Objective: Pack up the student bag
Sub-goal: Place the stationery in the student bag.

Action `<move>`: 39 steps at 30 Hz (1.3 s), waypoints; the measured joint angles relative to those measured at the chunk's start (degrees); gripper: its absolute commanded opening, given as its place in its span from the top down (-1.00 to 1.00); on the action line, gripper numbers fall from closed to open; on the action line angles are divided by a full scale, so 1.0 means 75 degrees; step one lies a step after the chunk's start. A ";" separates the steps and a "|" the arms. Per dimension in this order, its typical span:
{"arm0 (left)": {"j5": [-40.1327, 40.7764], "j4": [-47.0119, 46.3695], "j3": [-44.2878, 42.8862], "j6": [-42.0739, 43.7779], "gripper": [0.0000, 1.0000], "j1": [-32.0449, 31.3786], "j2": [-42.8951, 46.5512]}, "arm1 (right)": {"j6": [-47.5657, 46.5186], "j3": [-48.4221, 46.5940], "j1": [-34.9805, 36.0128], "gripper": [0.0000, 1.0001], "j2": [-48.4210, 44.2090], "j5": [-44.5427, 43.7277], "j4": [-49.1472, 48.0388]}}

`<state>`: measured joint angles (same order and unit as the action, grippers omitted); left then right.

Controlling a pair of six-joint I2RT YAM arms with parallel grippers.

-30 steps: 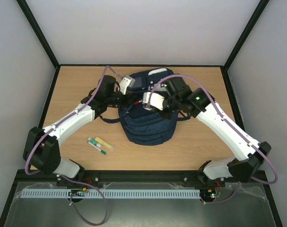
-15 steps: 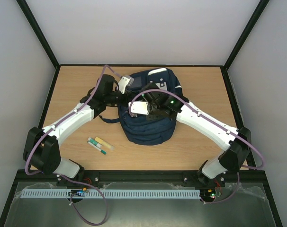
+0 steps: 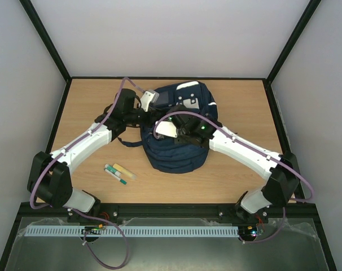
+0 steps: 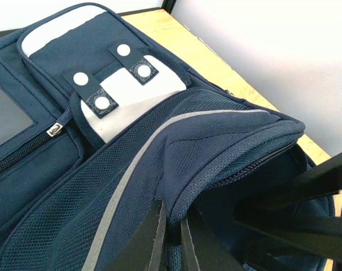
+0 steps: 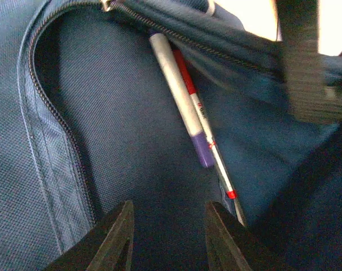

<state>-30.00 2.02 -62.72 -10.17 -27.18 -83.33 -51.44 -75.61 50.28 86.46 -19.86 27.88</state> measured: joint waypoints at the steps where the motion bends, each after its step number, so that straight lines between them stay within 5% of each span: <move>1: 0.0000 0.0000 0.0000 -0.0012 0.95 0.0000 0.0000 | 0.0119 -0.0015 -0.0003 0.23 -0.0058 0.0032 0.0012; 6: 0.0029 0.0000 -0.0003 0.0006 0.81 -0.0029 -0.0079 | 0.1169 -0.0303 -0.0472 0.11 -0.0740 0.0973 0.0239; 9: 0.0248 0.0108 -0.0099 0.0175 -0.21 -0.0312 -0.0259 | 0.1868 -0.0265 -0.1172 -0.02 -0.1425 0.1632 0.0242; 10: 0.0437 0.0219 -0.0198 0.0251 -0.94 -0.0460 -0.0344 | 0.2104 -0.0137 -0.1437 -0.05 -0.1679 0.1821 0.0146; 15: 0.1268 0.1148 -0.1078 0.0114 -0.99 -0.1253 -0.0787 | 0.3142 0.1122 -0.2600 -0.08 -0.2763 0.2565 -0.0259; 20: 0.1274 0.1836 -0.1880 -0.0647 -0.99 -0.1023 -0.0758 | 0.3914 0.2291 -0.3261 -0.12 -0.2801 0.3045 -0.0758; 31: 0.1973 0.2396 -0.3357 -0.3637 -0.99 -0.0787 0.1268 | 0.4797 0.3101 -0.3375 -0.16 -0.2926 0.3812 -0.1746; 39: 0.1996 0.2582 -0.3535 -0.4744 -0.98 -0.0769 0.1236 | 0.4870 0.3107 -0.3375 -0.17 -0.2745 0.4036 -0.1763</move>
<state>-15.03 21.39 -89.23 -45.76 -32.95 -74.06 -14.92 -52.31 24.97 65.87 10.41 14.66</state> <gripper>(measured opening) 0.993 0.583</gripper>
